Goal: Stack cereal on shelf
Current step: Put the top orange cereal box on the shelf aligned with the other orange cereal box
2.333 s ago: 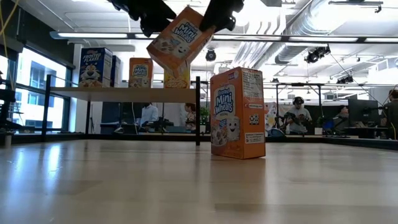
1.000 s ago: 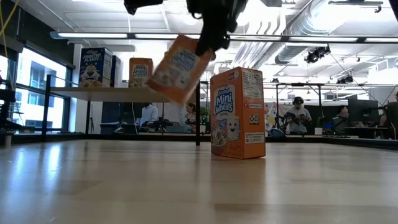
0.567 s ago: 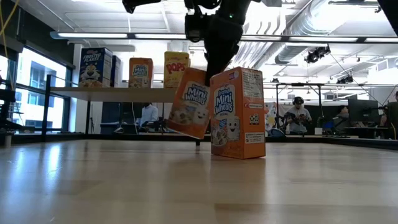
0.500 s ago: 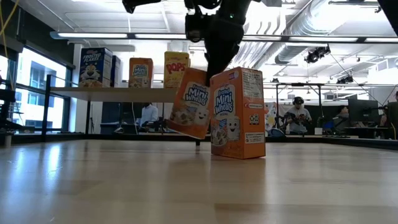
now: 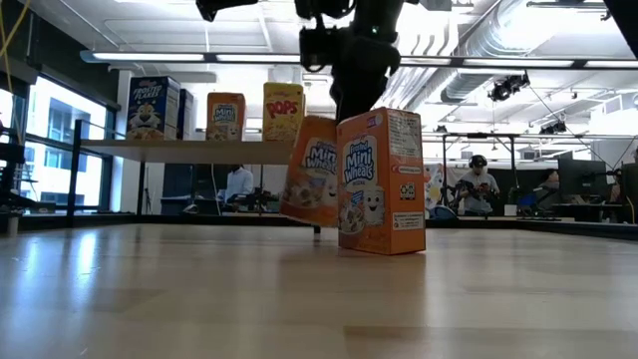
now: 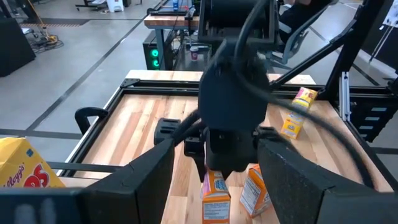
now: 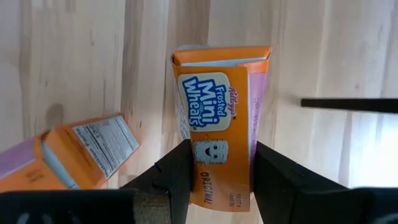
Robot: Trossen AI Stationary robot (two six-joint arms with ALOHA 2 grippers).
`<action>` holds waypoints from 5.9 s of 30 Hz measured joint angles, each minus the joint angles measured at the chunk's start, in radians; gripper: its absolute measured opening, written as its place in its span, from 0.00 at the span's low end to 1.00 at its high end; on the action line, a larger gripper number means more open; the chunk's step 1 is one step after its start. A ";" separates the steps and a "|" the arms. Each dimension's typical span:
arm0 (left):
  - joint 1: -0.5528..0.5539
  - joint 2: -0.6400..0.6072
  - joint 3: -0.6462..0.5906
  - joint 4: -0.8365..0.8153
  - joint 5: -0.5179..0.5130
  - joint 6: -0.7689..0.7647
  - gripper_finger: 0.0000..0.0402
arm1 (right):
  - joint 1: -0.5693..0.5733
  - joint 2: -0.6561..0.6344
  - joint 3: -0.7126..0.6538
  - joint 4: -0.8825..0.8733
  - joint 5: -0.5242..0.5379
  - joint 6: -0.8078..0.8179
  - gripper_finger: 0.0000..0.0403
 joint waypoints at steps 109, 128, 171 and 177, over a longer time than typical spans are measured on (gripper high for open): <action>0.000 0.026 0.000 -0.031 -0.014 -0.045 0.56 | -0.001 -1.577 -1.399 0.900 -0.007 0.210 0.51; -0.001 0.194 0.000 0.051 -0.024 -0.045 0.56 | -0.001 -1.748 -1.600 0.957 0.037 0.292 0.51; -0.079 0.439 0.000 0.182 -0.180 0.010 0.56 | -0.001 -1.748 -1.600 0.854 0.032 0.420 0.51; -0.101 0.439 0.000 0.205 -0.196 0.010 0.56 | -0.001 -1.748 -1.600 0.854 0.032 0.420 0.51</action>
